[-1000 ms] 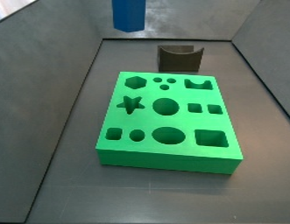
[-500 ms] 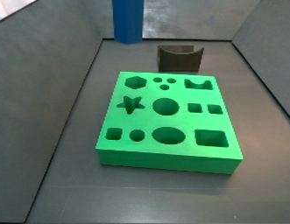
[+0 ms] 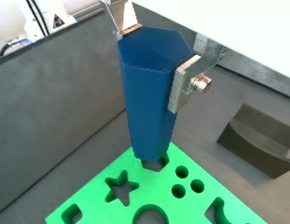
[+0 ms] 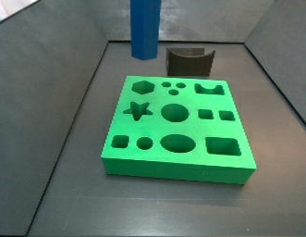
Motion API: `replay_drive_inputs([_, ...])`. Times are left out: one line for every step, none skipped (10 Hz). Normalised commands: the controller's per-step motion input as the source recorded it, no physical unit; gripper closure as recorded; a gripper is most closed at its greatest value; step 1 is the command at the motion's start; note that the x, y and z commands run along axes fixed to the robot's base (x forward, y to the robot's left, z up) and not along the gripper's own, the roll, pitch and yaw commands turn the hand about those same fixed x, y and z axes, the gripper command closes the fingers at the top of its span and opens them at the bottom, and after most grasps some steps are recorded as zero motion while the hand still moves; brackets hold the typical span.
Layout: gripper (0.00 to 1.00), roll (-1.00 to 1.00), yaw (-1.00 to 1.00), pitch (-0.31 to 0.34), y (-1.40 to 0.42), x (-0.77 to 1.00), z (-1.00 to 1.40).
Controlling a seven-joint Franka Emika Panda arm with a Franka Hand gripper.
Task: Pick up the hexagon object. Move up. Move to above the board. Insert the hexagon object.
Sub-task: Insert the hexagon object.
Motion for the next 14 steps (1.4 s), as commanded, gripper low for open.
replay_drive_inputs([1.0, -0.05, 0.0, -0.003, 0.19, 0.14, -0.4])
replay_drive_inputs([1.0, -0.05, 0.0, 0.0, 0.22, 0.07, -0.42])
replay_drive_inputs([1.0, -0.03, 0.0, 0.0, 0.21, 0.0, -0.45])
replay_drive_inputs([1.0, -0.03, 0.0, 0.0, 0.15, 0.0, -0.44])
replay_drive_inputs([1.0, -0.01, 0.0, 0.0, 0.11, 0.0, -0.47])
replay_drive_inputs([1.0, 0.0, 0.0, 0.0, 0.05, 0.0, -0.51])
replay_drive_inputs([1.0, 0.0, 0.0, 0.0, 0.01, 0.0, -0.53])
replay_drive_inputs([1.0, 0.0, 0.0, 0.0, 0.0, 0.0, -0.55])
replay_drive_inputs([1.0, 0.0, 0.0, 0.0, 0.0, 0.0, -0.53])
replay_drive_inputs([1.0, 0.0, 0.0, 0.0, 0.11, 0.0, -0.49])
replay_drive_inputs([1.0, 0.0, 0.0, 0.017, 0.24, -0.15, -0.58])
replay_drive_inputs([1.0, -0.01, 0.0, 0.027, 0.29, -0.26, -0.41])
replay_drive_inputs([1.0, -0.03, 0.0, 0.03, 0.22, -0.21, -0.39])
replay_drive_inputs([1.0, -0.03, 0.0, 0.0, 0.13, -0.07, -0.45])
